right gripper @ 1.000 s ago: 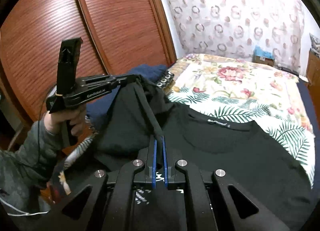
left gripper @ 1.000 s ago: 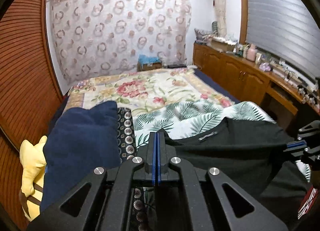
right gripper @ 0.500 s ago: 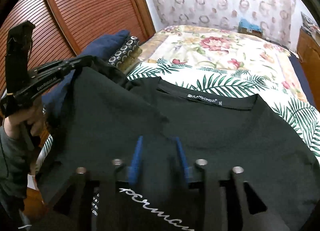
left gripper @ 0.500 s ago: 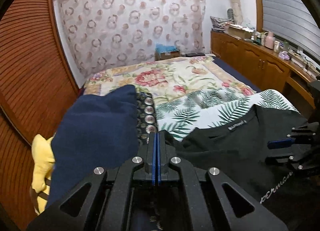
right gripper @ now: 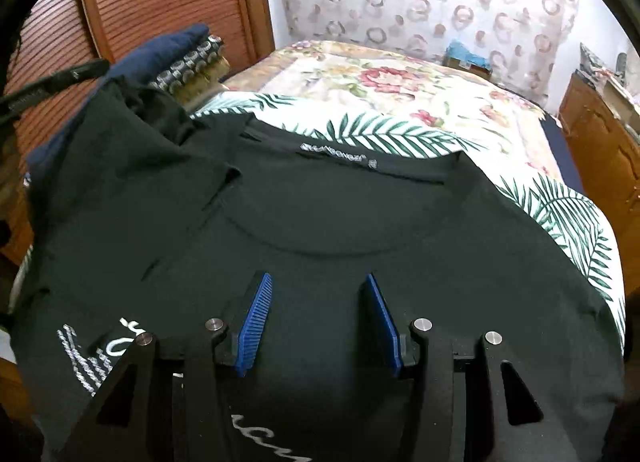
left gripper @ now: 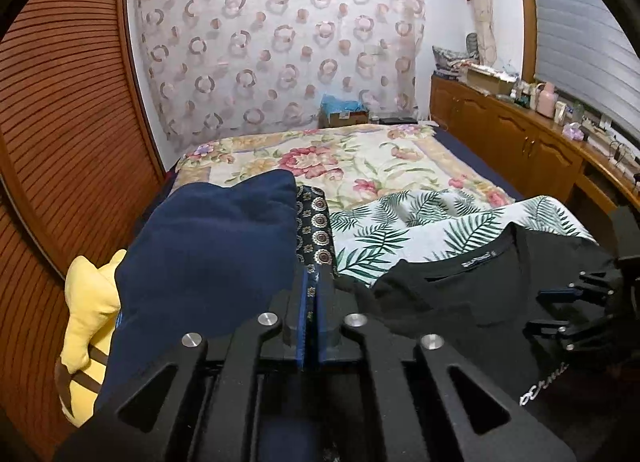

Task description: Fold small clothes

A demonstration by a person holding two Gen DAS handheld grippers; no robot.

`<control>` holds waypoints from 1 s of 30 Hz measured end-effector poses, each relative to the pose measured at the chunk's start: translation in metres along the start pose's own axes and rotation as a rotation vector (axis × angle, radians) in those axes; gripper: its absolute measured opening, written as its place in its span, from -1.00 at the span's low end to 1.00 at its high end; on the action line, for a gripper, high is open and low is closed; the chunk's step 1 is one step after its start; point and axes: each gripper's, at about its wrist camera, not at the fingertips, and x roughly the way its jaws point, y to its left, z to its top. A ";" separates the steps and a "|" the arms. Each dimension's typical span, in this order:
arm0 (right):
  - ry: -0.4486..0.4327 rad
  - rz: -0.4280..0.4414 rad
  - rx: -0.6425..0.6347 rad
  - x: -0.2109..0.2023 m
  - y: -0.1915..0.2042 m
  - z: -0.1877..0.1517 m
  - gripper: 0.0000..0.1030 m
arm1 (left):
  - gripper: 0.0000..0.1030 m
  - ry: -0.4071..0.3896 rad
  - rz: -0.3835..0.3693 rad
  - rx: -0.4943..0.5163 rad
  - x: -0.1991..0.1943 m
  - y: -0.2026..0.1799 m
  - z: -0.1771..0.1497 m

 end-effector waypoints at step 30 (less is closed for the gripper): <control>-0.038 -0.011 0.020 -0.031 -0.007 -0.029 0.56 | 0.57 0.028 -0.167 -0.032 -0.035 -0.054 -0.060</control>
